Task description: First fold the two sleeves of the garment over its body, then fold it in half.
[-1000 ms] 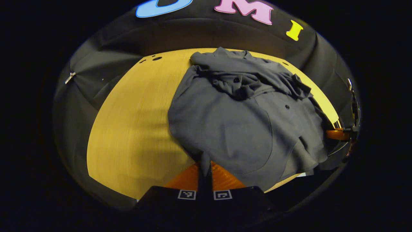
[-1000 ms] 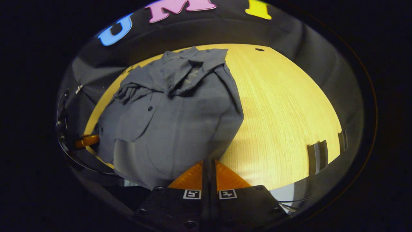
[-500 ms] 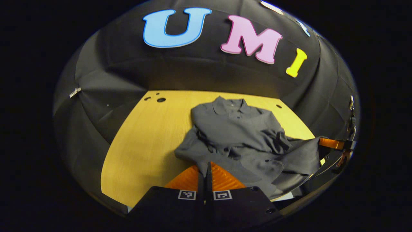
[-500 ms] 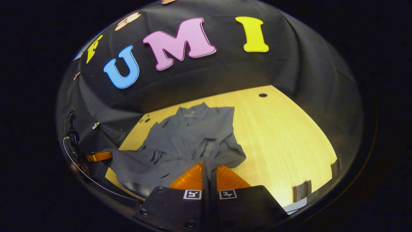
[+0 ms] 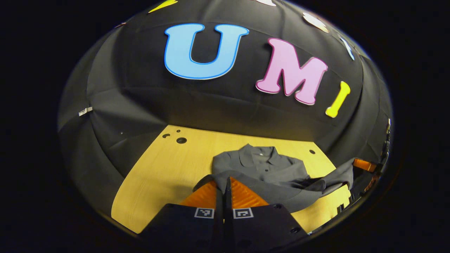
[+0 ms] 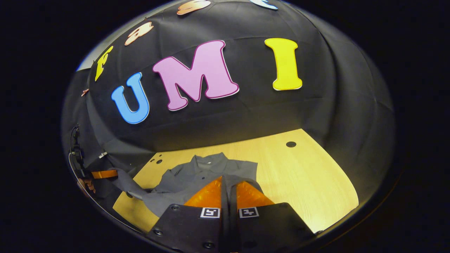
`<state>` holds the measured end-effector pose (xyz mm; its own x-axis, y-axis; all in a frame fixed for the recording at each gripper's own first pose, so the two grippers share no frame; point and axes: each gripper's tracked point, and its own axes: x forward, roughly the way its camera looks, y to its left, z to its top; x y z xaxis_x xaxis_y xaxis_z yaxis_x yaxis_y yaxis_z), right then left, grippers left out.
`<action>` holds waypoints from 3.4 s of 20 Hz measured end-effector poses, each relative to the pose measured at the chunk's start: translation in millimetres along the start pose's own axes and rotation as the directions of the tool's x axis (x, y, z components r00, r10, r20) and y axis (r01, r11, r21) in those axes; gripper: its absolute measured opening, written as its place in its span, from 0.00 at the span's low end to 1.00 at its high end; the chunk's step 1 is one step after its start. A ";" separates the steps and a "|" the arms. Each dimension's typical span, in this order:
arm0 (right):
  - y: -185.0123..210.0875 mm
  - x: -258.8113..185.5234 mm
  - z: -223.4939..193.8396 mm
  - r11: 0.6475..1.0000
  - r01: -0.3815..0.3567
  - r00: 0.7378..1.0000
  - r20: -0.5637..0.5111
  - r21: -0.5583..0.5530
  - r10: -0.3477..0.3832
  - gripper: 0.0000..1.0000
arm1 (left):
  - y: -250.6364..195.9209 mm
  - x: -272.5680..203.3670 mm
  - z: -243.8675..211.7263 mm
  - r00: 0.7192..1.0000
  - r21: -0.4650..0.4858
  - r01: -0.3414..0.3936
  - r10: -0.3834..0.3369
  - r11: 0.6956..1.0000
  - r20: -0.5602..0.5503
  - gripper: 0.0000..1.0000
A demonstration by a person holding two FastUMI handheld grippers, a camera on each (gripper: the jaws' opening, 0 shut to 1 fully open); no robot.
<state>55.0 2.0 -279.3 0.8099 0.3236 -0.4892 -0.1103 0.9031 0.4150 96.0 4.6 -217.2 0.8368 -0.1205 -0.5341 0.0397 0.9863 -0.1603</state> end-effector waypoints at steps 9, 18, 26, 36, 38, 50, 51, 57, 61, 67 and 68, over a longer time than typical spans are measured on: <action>-18.8 72.1 18.1 1.000 0.003 1.000 0.007 -0.029 -0.003 0.05 | 3.8 81.7 37.5 0.999 0.016 -0.033 0.033 0.999 0.026 0.05; -38.3 166.1 4.3 0.999 0.021 1.000 -0.018 -0.050 -0.022 0.05 | 12.9 166.1 28.8 0.998 0.067 -0.065 0.064 0.996 0.013 0.05; -62.5 237.9 -34.7 0.995 0.069 0.995 -0.067 -0.069 -0.073 0.05 | 13.4 248.2 4.1 0.998 0.105 -0.067 0.067 0.992 -0.001 0.05; -85.1 280.3 -88.6 0.988 0.116 0.981 -0.143 -0.099 -0.129 0.08 | 22.9 295.2 -40.1 0.994 0.149 -0.087 0.096 0.985 -0.051 0.05; -89.6 282.2 -90.2 0.988 0.125 0.979 -0.150 -0.089 -0.137 0.12 | 21.6 296.4 -40.2 0.995 0.150 -0.078 0.086 0.986 -0.046 0.08; -99.8 254.4 -75.6 0.980 0.191 0.968 -0.154 -0.064 -0.199 0.87 | 13.9 274.5 -22.5 0.998 0.178 -0.053 0.057 0.983 -0.013 0.88; -96.7 249.3 -72.8 0.980 0.186 0.969 -0.151 -0.065 -0.194 0.88 | 11.5 269.4 -20.4 0.998 0.186 -0.053 0.055 0.981 -0.009 0.89; -72.8 209.2 -50.7 0.984 0.164 0.978 -0.118 -0.063 -0.171 0.88 | -2.1 222.9 -2.6 0.999 0.205 -0.038 0.034 0.978 0.023 0.90; -41.6 172.6 -32.5 0.991 0.115 0.988 -0.093 -0.069 -0.121 0.88 | -19.3 178.1 13.0 0.998 0.176 -0.016 0.006 0.984 0.056 0.90; -5.8 110.5 -11.3 0.995 0.071 0.996 -0.052 -0.065 -0.074 0.88 | -41.7 106.0 32.6 0.991 0.176 0.018 -0.041 0.984 0.128 0.90; 0.1 101.7 -10.8 0.997 0.061 0.997 -0.051 -0.056 -0.064 0.88 | -44.6 94.1 33.5 0.990 0.171 0.025 -0.049 0.985 0.132 0.90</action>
<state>131.2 38.0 -337.3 0.7848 0.2794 -0.5532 -0.0927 0.9355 0.3411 191.3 -46.9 -232.5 0.8985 -0.1523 -0.4118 0.1540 0.9876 -0.0292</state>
